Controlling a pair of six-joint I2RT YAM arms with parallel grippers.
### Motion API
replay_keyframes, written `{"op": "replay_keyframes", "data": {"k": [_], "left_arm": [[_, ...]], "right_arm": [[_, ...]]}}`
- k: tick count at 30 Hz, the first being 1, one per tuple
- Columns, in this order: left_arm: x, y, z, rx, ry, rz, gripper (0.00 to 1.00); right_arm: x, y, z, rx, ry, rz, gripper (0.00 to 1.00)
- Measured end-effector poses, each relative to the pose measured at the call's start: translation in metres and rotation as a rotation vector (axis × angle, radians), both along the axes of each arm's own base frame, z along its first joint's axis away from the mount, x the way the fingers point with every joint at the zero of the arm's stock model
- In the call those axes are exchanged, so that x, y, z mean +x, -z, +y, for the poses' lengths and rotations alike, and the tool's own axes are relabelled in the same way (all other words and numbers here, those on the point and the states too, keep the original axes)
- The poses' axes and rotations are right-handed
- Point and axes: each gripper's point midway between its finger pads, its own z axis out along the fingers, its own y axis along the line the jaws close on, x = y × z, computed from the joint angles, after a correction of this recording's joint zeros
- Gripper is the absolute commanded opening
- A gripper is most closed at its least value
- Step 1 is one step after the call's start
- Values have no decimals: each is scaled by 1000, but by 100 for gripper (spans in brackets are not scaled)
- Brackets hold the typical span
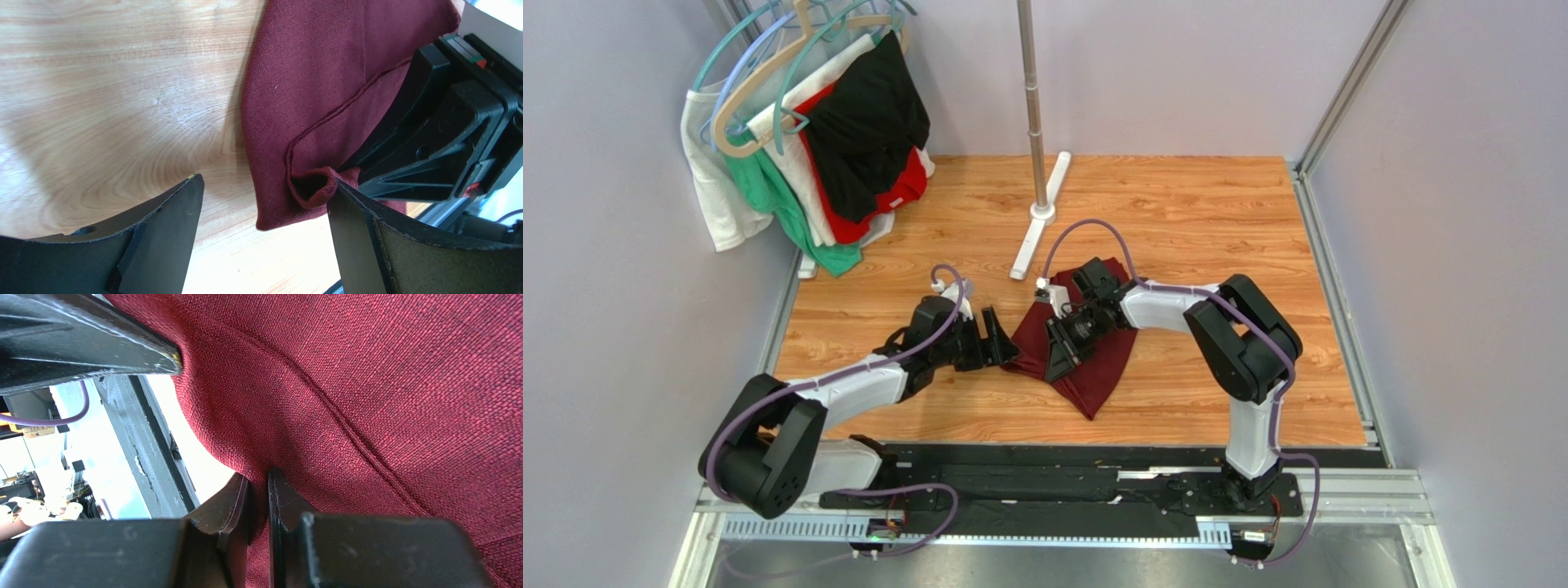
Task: Fold the napkin, place the utensils inside, and roll it up
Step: Roll the napkin at the center of the board.
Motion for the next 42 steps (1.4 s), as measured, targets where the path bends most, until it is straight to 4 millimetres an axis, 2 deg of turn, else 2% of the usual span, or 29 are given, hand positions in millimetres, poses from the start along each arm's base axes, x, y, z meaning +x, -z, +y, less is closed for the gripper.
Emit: {"op": "replay_keyframes", "data": {"k": [7,10,13,15,21,24,28,30,32,33,35,42], "left_arm": [[-2,-4,-4,-40,-5,10,80],[-2,-21,-5,-57,19,-61,82],[-3,-51,-6,-80,59,-187,82],[-5,-59,-8,-73,86,-232,82],[-30,-42,-24,31,248,-259,81],[-30,-54,-24,79,317,-378,80],[-20,-73,-30,105,373,-526,80],[-17,-74,-38,115,425,-577,79],[-15,-68,-47,130,486,-592,78],[-15,-57,-60,135,582,-587,78],[-17,-54,-65,131,616,-589,78],[-25,-59,-99,54,786,-639,78]], "right_arm": [[1,1,0,-2,0,13,0],[1,0,0,-1,5,27,0],[2,0,-1,-1,16,43,0],[4,0,-1,2,23,59,0],[6,0,-1,21,27,109,0],[6,0,-3,25,13,134,0],[5,0,-8,33,-9,169,0],[3,0,-13,35,-16,185,0],[0,-1,-18,35,-29,199,0],[-6,-2,-24,32,-46,218,0],[-8,-2,-26,33,-55,223,0],[-18,0,-38,39,-80,284,0]]}}
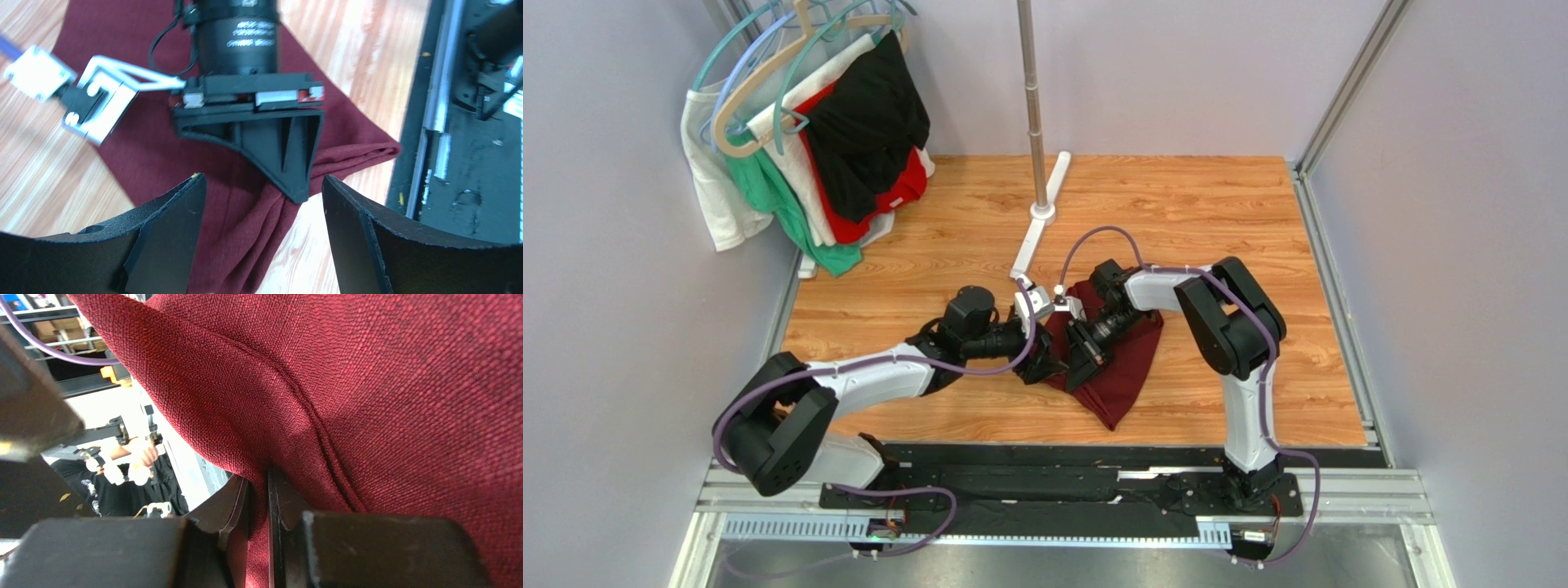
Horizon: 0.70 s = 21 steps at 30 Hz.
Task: Fold the napkin, place the utensils inside, and roll it up
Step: Roll the napkin at the center of the board.
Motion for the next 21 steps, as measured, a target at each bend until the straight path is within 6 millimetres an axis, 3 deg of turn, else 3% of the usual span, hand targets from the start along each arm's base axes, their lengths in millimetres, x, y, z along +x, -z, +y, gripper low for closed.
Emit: {"op": "replay_keyframes", "data": {"k": [4,12,21], "left_arm": [[-8,0,-9,-17,73,17,78],[-39,20,-17,32,197,99,77],[-40,38,-21,90,207,102,77]], "right_arm": [[-3,0,-5,7,-6,27,0],[3,3,-9,20,-12,79,0],[5,3,-15,27,-12,98,0]]}}
